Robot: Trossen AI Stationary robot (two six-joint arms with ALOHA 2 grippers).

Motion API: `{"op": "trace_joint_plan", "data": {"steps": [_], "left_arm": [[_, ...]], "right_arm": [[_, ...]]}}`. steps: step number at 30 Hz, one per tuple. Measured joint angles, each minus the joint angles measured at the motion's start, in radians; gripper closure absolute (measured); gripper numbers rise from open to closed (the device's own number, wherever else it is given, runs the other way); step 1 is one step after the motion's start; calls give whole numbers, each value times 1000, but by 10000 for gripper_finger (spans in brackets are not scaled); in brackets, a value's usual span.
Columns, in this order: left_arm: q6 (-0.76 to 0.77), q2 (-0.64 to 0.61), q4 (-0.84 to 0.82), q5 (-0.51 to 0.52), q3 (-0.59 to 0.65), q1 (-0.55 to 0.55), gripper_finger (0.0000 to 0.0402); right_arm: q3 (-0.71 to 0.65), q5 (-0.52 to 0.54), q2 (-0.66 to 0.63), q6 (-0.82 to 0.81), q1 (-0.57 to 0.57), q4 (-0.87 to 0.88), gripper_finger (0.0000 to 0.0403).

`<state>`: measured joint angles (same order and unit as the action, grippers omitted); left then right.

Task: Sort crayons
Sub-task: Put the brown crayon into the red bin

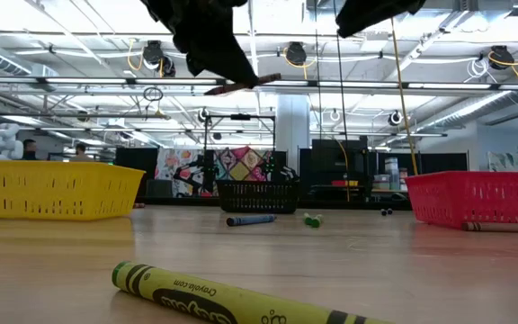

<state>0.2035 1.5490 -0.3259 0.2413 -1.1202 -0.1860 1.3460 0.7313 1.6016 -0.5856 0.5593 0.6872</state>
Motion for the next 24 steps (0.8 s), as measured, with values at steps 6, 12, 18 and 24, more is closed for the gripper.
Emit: {"op": "trace_joint_plan", "data": {"steps": [6,12,18,24], "left_arm": [[-8,1,27,0,0,-22,394],[-81,1,162,4,0,-62,394],[-141,-5,241,6,0,-84,394],[-166,-28,275,30,0,-103,394]], "right_arm": [[0,25,6,-3,3,-12,284],[0,25,6,29,-29,-126,284],[0,29,3,82,6,-190,284],[0,172,-1,15,77,-152,284]]}}
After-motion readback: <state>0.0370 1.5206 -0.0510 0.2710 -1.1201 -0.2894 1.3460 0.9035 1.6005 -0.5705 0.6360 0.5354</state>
